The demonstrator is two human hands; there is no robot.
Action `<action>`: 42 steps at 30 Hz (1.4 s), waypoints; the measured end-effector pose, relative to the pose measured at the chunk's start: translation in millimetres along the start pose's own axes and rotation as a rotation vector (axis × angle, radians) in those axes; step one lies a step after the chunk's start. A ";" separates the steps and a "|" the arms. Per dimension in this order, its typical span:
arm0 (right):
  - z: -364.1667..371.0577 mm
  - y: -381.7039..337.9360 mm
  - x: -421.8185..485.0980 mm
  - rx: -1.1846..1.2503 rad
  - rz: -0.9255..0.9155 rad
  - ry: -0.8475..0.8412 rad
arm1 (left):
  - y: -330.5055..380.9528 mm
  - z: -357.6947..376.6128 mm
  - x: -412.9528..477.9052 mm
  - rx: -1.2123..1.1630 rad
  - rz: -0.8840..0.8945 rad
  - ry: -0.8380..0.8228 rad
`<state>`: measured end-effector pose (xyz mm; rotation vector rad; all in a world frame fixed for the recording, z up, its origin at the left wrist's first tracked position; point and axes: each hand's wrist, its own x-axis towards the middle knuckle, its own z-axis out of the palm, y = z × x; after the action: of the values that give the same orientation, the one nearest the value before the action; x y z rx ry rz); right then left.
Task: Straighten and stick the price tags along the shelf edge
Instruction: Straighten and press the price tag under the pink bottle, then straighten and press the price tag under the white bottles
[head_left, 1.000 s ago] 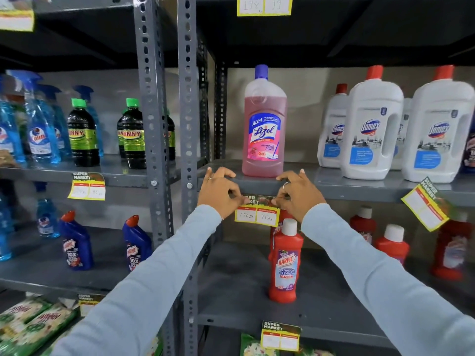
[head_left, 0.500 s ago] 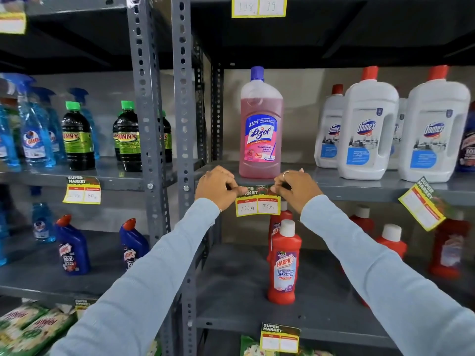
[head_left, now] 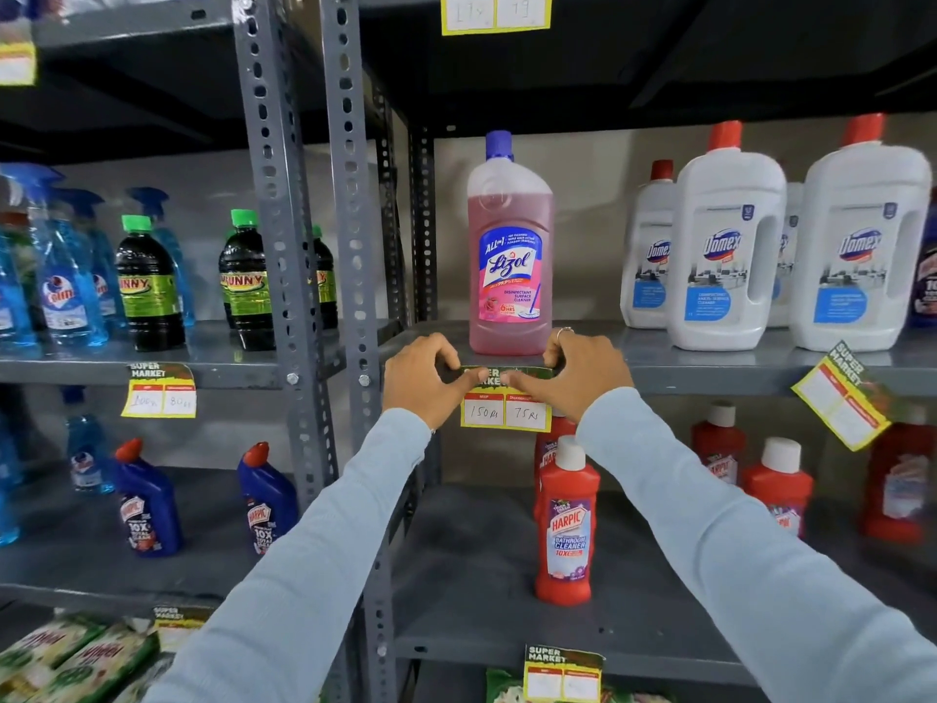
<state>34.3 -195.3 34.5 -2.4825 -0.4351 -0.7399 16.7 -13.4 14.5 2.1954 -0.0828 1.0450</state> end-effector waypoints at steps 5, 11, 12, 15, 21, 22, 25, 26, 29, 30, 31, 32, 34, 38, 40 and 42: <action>5.3 -11.1 2.4 -0.057 0.047 0.061 | -3.5 3.2 -1.4 -0.014 -0.009 0.033; 4.7 -15.6 -3.8 -0.164 -0.002 0.027 | 2.2 3.1 -3.2 -0.034 -0.043 0.025; 2.5 -14.5 -8.0 -0.177 -0.026 -0.003 | 3.6 3.1 -4.0 -0.042 -0.054 0.023; -11.9 3.1 -31.2 -0.086 -0.086 -0.119 | 6.1 2.8 -6.1 -0.048 -0.067 0.007; -85.3 98.0 -81.9 -0.054 -0.105 0.094 | 34.4 35.3 -40.0 0.024 0.119 0.090; -98.6 117.1 -82.5 -0.057 -0.087 0.143 | 47.4 48.4 -48.6 0.026 0.183 0.085; -131.4 173.0 -79.0 -0.054 0.058 0.266 | 95.7 94.0 -62.0 -0.040 0.337 0.017; -139.7 191.7 -78.4 -0.068 0.126 0.280 | 114.6 109.6 -61.6 -0.060 0.379 -0.011; -156.7 248.2 -77.1 -0.188 0.232 0.250 | 175.1 145.4 -54.6 -0.133 0.450 -0.186; -159.9 263.3 -75.6 -0.252 0.243 0.216 | 192.5 154.2 -50.5 -0.103 0.458 -0.270; -164.5 277.5 -73.9 -0.324 0.246 0.162 | 209.9 165.7 -46.2 -0.014 0.473 -0.338; -167.7 289.5 -71.3 -0.387 0.243 0.092 | 225.4 177.4 -41.8 0.107 0.498 -0.379; -171.5 305.5 -64.6 -0.436 0.227 -0.028 | 249.7 199.0 -32.2 0.329 0.549 -0.415; -165.2 316.7 -52.7 -0.256 0.135 -0.026 | 278.3 220.6 -13.5 0.664 0.560 -0.473; -157.4 316.3 -48.0 -0.215 0.078 0.008 | 287.2 222.7 -9.9 0.741 0.554 -0.494; -152.8 315.1 -43.6 -0.164 0.063 0.044 | 294.5 224.3 -9.7 0.780 0.551 -0.473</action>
<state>71.7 -544.5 0.3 -2.6126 -0.2893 -0.8330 60.0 -376.0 75.5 3.2241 -0.6116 0.8893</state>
